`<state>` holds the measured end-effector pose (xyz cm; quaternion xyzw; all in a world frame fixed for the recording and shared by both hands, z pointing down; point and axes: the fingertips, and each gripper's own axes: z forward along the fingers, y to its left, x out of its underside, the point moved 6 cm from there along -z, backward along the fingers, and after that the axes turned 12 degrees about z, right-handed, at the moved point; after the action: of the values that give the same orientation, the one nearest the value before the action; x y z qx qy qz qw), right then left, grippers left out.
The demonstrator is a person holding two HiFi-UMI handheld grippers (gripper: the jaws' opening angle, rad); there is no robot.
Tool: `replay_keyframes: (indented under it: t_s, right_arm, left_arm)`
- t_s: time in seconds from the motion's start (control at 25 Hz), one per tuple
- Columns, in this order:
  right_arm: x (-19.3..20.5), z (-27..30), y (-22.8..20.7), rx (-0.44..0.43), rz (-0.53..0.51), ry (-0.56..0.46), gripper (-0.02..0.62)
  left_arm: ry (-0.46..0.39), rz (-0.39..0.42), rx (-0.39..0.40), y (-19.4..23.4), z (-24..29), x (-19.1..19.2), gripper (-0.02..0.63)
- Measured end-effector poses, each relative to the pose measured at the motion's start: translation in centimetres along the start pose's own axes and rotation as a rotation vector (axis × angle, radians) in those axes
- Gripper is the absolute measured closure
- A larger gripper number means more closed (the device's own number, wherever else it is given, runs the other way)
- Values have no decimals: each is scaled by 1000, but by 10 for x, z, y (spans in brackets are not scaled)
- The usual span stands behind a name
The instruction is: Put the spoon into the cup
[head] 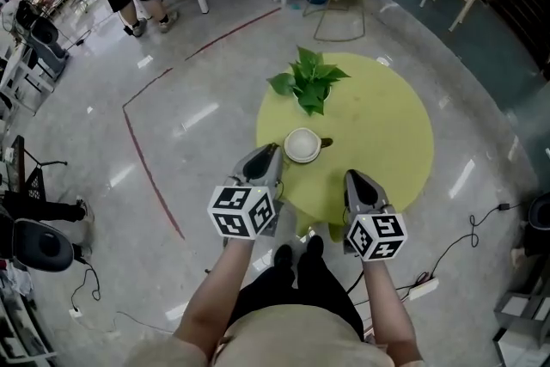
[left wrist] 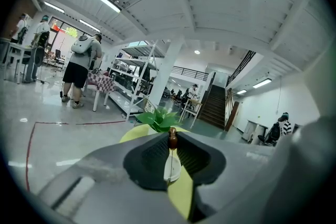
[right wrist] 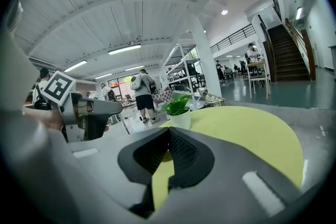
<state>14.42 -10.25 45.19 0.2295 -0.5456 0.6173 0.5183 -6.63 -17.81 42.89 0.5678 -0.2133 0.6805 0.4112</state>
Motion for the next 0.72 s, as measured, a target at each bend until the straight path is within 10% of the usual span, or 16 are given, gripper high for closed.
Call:
replay_keyframes:
  t_s: [0.72]
  right_arm:
    - [-19, 30, -35, -83, 0, 40, 594]
  left_arm:
    - [-10, -12, -46, -18, 51, -8, 560]
